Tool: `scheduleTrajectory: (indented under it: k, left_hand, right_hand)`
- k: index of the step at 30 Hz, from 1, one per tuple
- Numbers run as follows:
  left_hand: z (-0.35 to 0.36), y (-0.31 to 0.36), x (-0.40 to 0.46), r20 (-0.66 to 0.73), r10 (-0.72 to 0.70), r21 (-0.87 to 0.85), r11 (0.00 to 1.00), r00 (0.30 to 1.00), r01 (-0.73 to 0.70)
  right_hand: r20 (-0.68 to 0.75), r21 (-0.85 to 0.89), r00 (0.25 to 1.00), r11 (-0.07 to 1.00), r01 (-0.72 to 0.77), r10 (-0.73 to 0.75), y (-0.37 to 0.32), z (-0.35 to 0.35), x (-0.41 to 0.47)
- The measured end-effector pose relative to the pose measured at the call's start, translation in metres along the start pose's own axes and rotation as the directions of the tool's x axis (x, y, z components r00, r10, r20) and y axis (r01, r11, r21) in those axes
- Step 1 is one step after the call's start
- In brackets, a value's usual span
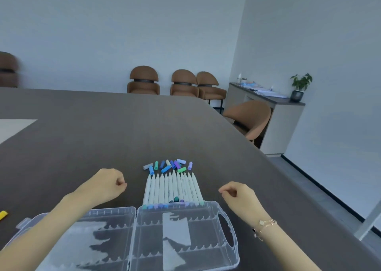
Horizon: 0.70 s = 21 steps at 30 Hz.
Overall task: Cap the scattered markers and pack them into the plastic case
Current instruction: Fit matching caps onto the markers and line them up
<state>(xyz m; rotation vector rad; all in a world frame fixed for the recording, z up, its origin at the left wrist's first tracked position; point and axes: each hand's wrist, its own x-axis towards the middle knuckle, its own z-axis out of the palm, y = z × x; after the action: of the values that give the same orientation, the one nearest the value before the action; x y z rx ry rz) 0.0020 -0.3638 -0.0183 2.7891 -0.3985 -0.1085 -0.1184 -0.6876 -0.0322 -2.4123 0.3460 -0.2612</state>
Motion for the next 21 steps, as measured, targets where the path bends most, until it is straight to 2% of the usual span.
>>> scheduleTrajectory:
  k: [7, 12, 17, 19, 21]
  left_hand:
    - [0.001, 0.002, 0.007, 0.237, -0.083, 0.093, 0.994, 0.968, 0.062]
    - [-0.005, 0.007, 0.008, 0.312, -0.070, 0.123, 0.992, 0.947, 0.033]
    - [-0.009, 0.009, 0.011, 0.532, -0.046, 0.156, 0.987, 0.846, -0.044]
    - [-0.012, 0.010, 0.019, 0.534, -0.033, 0.192, 0.978, 0.845, -0.083]
    - [-0.016, 0.014, 0.032, 0.458, 0.026, 0.213, 0.967, 0.888, -0.138]
  right_hand:
    - [0.100, -0.046, 0.995, 0.998, 0.030, -0.026, 0.000, 0.010, 0.018]
    - [0.129, -0.060, 0.992, 0.998, -0.007, 0.014, 0.001, 0.012, 0.012]
    - [0.184, -0.097, 0.982, 0.995, -0.032, 0.050, -0.002, 0.008, 0.007]
    - [0.209, -0.132, 0.975, 0.990, -0.050, 0.077, -0.004, 0.006, 0.008]
    - [0.220, -0.173, 0.970, 0.982, -0.069, 0.107, -0.008, 0.007, 0.012]
